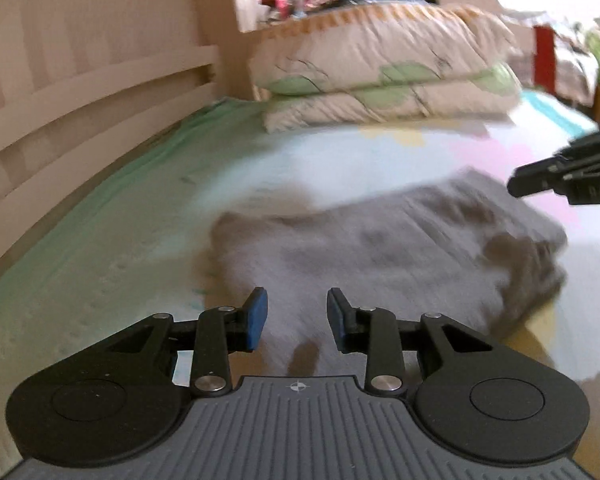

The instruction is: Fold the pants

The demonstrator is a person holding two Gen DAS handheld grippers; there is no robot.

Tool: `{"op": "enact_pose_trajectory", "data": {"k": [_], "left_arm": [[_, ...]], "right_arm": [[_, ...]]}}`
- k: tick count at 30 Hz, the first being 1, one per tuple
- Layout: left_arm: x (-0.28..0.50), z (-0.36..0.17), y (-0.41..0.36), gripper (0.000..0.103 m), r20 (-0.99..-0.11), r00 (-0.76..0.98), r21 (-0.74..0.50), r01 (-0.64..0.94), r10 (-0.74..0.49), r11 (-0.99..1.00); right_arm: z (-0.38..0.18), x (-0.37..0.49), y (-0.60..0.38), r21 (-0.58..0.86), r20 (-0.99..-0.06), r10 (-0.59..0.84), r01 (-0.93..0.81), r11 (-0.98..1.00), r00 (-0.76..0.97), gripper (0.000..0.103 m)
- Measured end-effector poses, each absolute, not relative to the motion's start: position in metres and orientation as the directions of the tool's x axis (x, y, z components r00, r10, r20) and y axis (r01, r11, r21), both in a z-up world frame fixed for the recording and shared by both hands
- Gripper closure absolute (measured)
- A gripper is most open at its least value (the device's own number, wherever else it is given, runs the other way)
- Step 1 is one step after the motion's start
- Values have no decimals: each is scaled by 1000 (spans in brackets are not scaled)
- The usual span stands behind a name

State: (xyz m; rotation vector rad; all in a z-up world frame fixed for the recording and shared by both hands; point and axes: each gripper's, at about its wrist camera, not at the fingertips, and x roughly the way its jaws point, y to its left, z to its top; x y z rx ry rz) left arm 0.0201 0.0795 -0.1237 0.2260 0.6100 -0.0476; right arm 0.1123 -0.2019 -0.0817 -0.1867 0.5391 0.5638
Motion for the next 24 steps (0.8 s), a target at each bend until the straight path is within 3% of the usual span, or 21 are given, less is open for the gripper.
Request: {"op": "enact_pose_trajectory", "data": {"k": [1, 5, 18, 24], "left_arm": [[19, -131, 76, 70, -593, 805, 197, 119, 22, 973], [9, -155, 77, 70, -632, 774, 202, 130, 28, 971], [6, -150, 86, 71, -673, 740, 117, 84, 17, 990], [-9, -137, 88, 71, -629, 776, 107, 34, 41, 994]], "right_arm": [[-84, 104, -195, -54, -557, 461, -583, 811, 691, 98], [-120, 91, -185, -94, -702, 378, -605, 791, 604, 97], [-132, 109, -172, -90, -732, 332, -569, 818, 594, 95], [-111, 96, -169, -67, -710, 338, -537, 841, 618, 90]]}}
